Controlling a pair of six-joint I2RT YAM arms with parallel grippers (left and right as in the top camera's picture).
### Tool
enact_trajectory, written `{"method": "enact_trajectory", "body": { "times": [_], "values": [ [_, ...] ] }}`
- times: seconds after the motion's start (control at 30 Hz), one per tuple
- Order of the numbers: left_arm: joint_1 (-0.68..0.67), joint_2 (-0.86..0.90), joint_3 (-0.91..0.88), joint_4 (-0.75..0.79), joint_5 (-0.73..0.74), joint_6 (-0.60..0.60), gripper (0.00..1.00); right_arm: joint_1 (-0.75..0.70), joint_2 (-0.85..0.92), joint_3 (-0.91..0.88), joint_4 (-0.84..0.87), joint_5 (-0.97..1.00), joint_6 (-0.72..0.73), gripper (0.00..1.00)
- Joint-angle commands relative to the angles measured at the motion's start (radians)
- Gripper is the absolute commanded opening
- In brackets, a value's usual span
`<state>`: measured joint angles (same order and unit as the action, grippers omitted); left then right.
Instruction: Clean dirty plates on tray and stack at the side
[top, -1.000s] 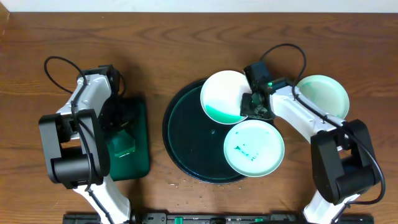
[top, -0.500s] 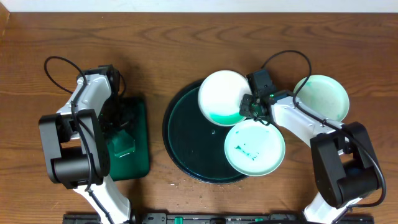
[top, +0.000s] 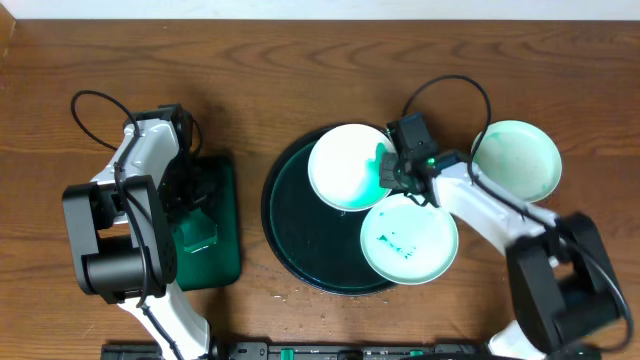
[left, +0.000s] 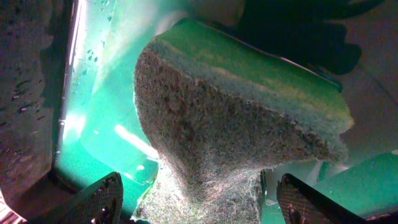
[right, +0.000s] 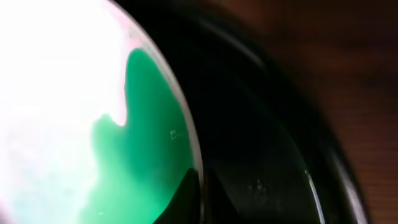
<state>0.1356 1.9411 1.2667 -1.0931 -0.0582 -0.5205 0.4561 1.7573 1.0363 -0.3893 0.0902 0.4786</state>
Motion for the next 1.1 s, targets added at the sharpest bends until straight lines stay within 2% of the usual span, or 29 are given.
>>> {"method": "enact_trajectory", "body": {
  "times": [0.0,0.23,0.57,0.87,1.07],
  "values": [
    [0.004,-0.002,-0.006,-0.005,-0.001,-0.001,0.8,0.083,-0.14,0.0,-0.008,0.196,-0.148,0.01],
    [0.004,-0.002,-0.006,-0.005,-0.001,-0.002,0.8,0.201,-0.273,0.0,-0.019,0.404,-0.275,0.01],
    [0.004,-0.002,-0.006,-0.002,-0.001,-0.002,0.8,0.298,-0.277,0.0,0.036,0.708,-0.549,0.01],
    [0.004,-0.002,-0.006,-0.002,-0.001,-0.013,0.8,0.404,-0.277,0.0,0.221,0.898,-1.025,0.01],
    [0.004,-0.002,-0.006,-0.002,-0.001,-0.013,0.8,0.423,-0.277,0.0,0.281,0.962,-1.345,0.01]
  ]
}}
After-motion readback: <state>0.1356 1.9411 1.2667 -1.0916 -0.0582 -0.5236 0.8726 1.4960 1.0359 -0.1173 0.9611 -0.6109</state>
